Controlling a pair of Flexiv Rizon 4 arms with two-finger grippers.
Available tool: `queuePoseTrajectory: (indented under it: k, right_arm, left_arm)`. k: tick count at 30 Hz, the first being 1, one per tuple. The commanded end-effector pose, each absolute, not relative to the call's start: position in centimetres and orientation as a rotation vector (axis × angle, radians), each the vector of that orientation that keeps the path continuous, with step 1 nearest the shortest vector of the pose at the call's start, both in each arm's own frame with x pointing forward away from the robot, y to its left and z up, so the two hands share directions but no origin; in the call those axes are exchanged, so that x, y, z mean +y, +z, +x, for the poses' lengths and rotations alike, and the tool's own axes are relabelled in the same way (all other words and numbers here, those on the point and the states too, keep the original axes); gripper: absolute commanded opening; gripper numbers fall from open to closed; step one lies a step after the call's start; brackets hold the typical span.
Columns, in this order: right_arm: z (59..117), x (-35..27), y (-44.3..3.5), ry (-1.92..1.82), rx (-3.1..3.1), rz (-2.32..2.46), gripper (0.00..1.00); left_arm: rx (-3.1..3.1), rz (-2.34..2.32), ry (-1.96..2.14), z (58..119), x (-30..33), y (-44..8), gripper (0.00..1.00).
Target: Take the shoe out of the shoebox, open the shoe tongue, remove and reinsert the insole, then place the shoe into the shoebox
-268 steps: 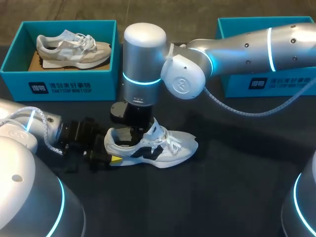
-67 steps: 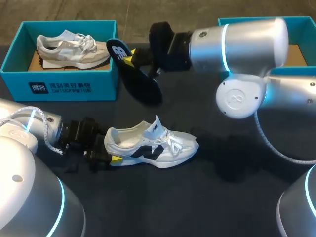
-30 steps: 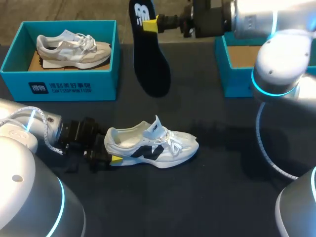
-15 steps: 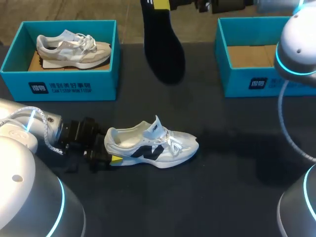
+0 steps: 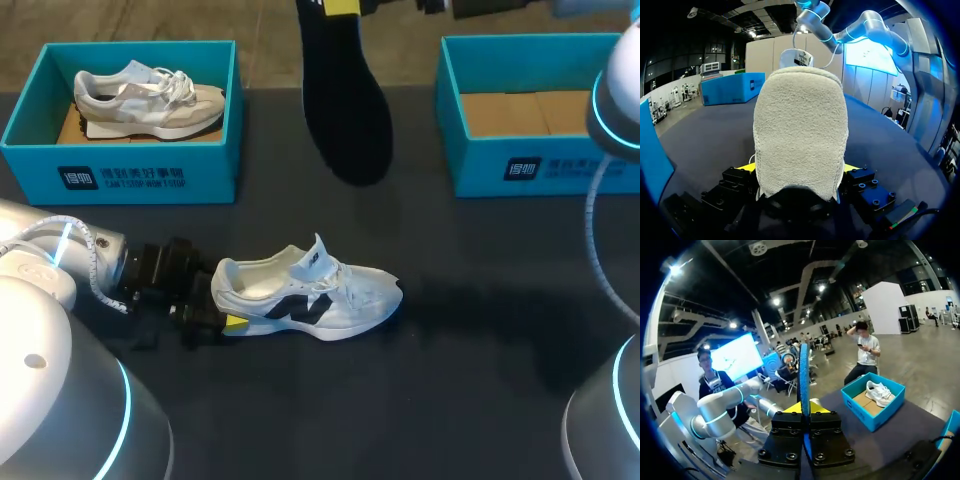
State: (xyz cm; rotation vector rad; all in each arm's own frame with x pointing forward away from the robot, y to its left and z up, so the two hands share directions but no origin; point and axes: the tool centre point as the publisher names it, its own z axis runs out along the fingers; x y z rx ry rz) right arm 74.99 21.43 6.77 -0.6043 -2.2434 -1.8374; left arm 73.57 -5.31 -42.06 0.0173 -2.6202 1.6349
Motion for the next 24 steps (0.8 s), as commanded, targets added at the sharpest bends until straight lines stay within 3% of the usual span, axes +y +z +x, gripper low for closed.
queuePoseTrajectory:
  k: [1, 24]
  right_arm:
    - [72.7, 20.3, 6.3, -1.886, -2.190, -0.671, 0.00]
    - [68.7, 17.0, 6.5, -1.751, -2.063, -0.848, 0.00]
  left_arm:
    - [-2.622, 0.018, 1.633, 73.5, -5.4, -42.2, 0.00]
    - [-2.622, 0.018, 1.633, 73.5, -5.4, -42.2, 0.00]
